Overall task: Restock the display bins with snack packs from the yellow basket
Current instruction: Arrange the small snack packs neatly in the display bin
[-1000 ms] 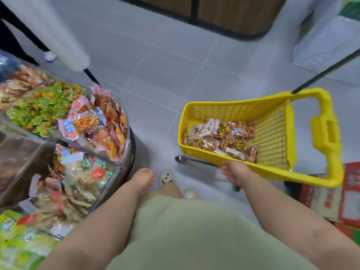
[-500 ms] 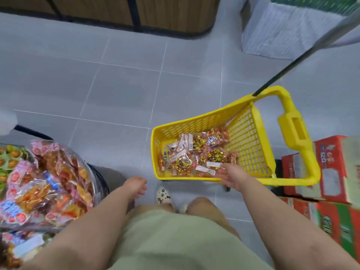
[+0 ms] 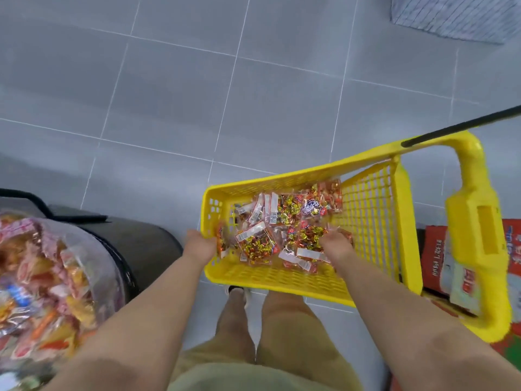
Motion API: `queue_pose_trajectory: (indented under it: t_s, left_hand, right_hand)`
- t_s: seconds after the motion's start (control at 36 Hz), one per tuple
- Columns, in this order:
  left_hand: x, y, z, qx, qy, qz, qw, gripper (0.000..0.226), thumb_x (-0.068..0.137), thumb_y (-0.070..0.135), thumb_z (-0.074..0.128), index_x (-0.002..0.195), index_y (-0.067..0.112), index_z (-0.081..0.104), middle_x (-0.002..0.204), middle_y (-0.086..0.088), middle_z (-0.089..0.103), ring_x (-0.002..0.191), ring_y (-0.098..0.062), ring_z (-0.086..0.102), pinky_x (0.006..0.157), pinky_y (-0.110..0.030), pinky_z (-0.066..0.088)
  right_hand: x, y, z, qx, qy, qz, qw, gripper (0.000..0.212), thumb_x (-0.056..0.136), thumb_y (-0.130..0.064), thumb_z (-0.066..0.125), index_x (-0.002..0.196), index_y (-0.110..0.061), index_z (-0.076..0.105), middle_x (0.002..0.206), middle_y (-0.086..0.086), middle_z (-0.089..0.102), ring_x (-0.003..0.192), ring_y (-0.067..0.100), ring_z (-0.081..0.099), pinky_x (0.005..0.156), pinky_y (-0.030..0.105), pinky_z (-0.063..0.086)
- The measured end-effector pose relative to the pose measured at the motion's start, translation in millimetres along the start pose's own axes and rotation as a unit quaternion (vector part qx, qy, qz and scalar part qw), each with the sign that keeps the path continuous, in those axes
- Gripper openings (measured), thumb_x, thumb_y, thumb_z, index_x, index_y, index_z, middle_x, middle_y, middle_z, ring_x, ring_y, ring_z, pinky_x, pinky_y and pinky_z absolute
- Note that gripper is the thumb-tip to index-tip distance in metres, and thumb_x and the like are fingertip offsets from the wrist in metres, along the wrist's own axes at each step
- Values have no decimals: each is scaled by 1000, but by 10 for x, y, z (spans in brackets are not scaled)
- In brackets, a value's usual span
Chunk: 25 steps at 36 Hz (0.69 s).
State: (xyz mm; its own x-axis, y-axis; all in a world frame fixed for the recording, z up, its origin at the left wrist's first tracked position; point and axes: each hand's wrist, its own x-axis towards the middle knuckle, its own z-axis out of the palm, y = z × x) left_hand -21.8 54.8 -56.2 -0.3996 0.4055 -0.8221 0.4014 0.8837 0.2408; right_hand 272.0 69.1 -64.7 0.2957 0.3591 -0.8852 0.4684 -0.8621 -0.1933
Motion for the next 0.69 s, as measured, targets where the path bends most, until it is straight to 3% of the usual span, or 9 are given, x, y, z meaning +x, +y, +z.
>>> queue_pose_trajectory:
  t_s: [0.06,0.19,0.25,0.31,0.39,0.44,0.53,0.61,0.69]
  left_hand:
    - [89,47,112,-25,19,-19,999,43,92,13,58,126,0,36,111,-18,54,108,-33,55,79,-34,39]
    - [290,92,311,16,56,-65,996,42,94,1,46,134,-5,32,130,-28,50,118,-43,50,82,-42,39]
    - [357,83,354,25,79,-70,994,39,96,4,46,131,-6,33,130,-30,50,119,-46,49,89,-46,40]
    - [398,66,373,40,96,-74,992,34,97,6,46,128,-5,35,127,-30,52,117,-47,51,86,-47,41]
    - [452,5,407,59,115,-69,989,29,98,8,44,123,-3,36,119,-29,56,108,-47,55,74,-43,37]
    - [459,-9,417,68,122,-67,988,27,98,8,43,121,-3,36,115,-29,57,104,-47,55,70,-42,36]
    - [460,-15,425,74,129,-68,987,22,98,7,42,117,-2,37,109,-28,58,96,-45,57,67,-43,39]
    - [455,-13,427,79,131,-62,986,19,98,6,42,115,0,36,106,-27,59,90,-43,58,65,-43,41]
    - [438,-5,413,78,125,-60,987,21,97,6,43,116,-1,37,106,-28,59,93,-45,59,65,-44,42]
  right_hand:
    - [159,9,54,38,27,0,999,46,92,-13,49,138,-13,44,94,11,62,85,24,61,75,38,51]
    - [563,18,121,1,35,63,997,52,87,-27,61,134,-12,45,90,5,61,68,14,53,69,30,48]
    - [687,16,149,-4,8,97,995,62,83,-35,67,134,-7,45,112,11,61,95,26,59,84,33,46]
    - [813,32,201,-31,0,105,994,80,77,-44,72,138,-4,39,133,15,51,121,32,49,98,36,43]
    - [917,67,271,-115,14,102,988,105,67,-58,75,142,-2,28,138,15,44,126,32,43,103,41,41]
    - [958,94,309,-102,30,112,988,113,61,-56,81,142,-3,23,140,15,41,128,33,41,104,39,40]
    - [985,146,342,-30,41,110,993,112,59,-43,87,141,-6,20,141,14,42,129,31,42,104,37,37]
    - [969,219,341,12,50,83,995,98,64,-34,86,137,-6,29,135,14,48,124,33,46,92,33,39]
    - [889,267,305,21,36,43,998,79,72,-33,81,131,-6,36,127,13,53,107,28,53,81,29,39]
